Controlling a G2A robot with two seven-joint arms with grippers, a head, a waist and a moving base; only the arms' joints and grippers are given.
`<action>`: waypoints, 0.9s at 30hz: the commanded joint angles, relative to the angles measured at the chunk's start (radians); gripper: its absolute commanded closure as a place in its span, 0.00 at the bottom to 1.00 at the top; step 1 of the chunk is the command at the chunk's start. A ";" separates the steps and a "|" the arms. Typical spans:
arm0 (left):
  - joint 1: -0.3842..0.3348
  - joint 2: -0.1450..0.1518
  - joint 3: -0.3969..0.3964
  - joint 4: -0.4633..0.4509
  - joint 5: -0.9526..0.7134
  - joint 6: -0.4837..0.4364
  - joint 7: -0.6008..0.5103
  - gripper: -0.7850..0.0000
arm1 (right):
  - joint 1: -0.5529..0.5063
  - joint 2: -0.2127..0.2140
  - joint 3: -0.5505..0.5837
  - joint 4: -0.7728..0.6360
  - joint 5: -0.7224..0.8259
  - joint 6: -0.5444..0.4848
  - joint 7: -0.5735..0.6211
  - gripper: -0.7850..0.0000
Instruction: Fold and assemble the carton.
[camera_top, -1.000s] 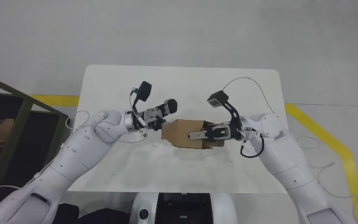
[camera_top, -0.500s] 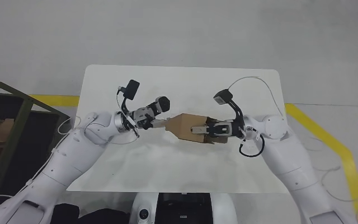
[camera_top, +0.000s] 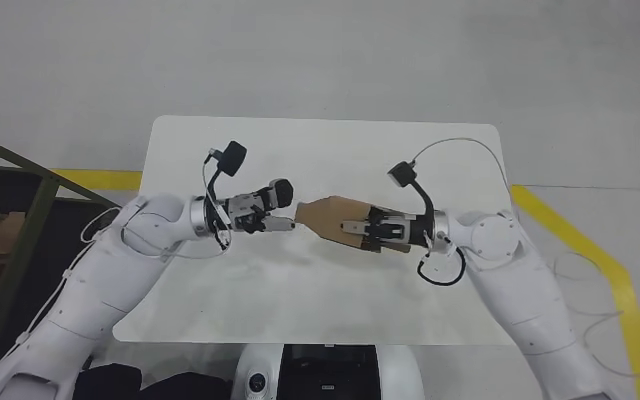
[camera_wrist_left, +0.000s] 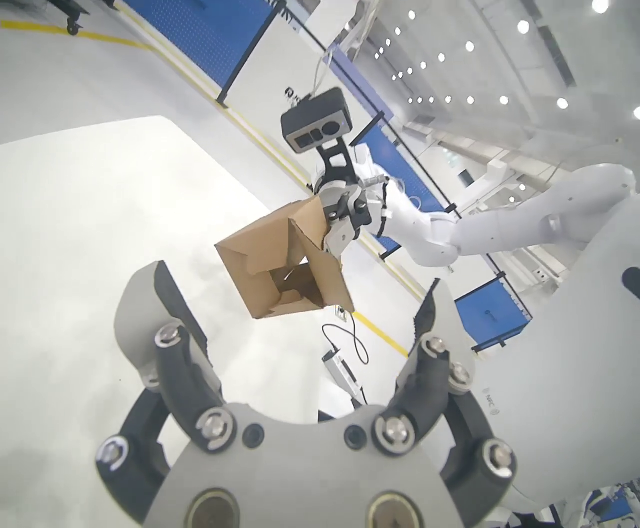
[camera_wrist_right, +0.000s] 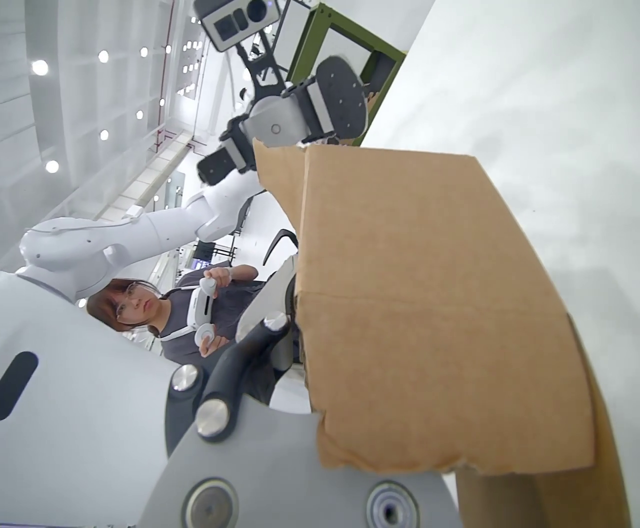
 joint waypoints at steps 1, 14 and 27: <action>-0.006 -0.001 -0.005 -0.014 0.030 0.017 -0.004 0.00 | -0.003 0.001 -0.003 -0.012 -0.028 0.021 -0.019 1.00; -0.029 -0.022 0.014 -0.022 0.217 0.222 0.053 0.00 | -0.032 0.008 0.002 -0.073 -0.036 0.041 -0.042 1.00; -0.036 -0.037 0.020 0.020 0.154 0.233 0.026 0.00 | -0.040 0.016 0.010 -0.092 -0.010 0.014 -0.029 1.00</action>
